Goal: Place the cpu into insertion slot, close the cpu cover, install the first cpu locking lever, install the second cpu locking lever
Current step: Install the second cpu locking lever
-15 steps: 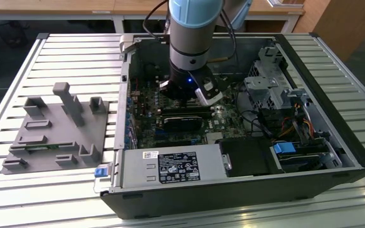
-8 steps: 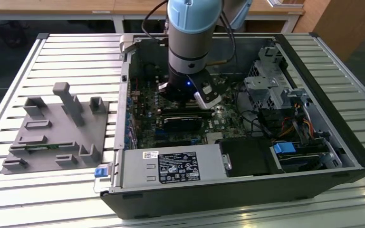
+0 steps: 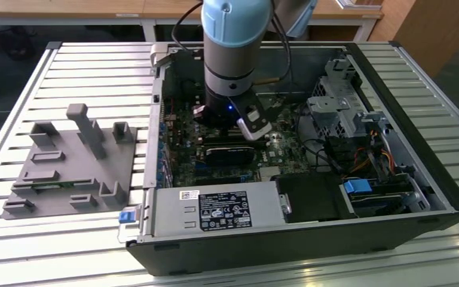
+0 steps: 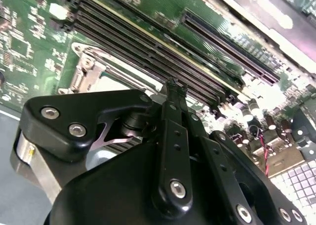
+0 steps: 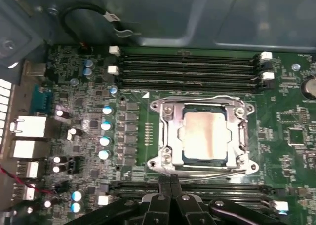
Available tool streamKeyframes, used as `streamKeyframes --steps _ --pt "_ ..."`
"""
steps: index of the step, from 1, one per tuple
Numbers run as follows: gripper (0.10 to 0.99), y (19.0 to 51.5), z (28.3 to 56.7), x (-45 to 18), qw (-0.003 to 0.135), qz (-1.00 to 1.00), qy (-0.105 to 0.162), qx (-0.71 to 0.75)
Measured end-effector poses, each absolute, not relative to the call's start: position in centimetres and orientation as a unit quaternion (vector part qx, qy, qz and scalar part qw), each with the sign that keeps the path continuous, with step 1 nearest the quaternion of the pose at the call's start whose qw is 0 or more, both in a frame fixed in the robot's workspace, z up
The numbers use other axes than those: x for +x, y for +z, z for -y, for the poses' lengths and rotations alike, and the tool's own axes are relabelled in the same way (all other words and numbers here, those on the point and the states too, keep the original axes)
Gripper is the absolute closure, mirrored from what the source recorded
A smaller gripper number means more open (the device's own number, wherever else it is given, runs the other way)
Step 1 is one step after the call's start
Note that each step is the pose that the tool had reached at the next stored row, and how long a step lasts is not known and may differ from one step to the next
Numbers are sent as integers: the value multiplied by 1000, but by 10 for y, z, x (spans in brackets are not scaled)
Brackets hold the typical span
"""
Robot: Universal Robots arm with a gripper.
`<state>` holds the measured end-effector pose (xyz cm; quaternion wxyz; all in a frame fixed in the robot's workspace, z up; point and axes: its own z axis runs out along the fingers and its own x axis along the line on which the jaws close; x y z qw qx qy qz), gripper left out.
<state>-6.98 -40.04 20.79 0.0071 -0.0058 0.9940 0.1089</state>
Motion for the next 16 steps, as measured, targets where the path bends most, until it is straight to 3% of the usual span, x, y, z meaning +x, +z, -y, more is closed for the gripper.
streamKeyframes --steps 16 --pt "980 197 400 -77 7 -992 128 -6"
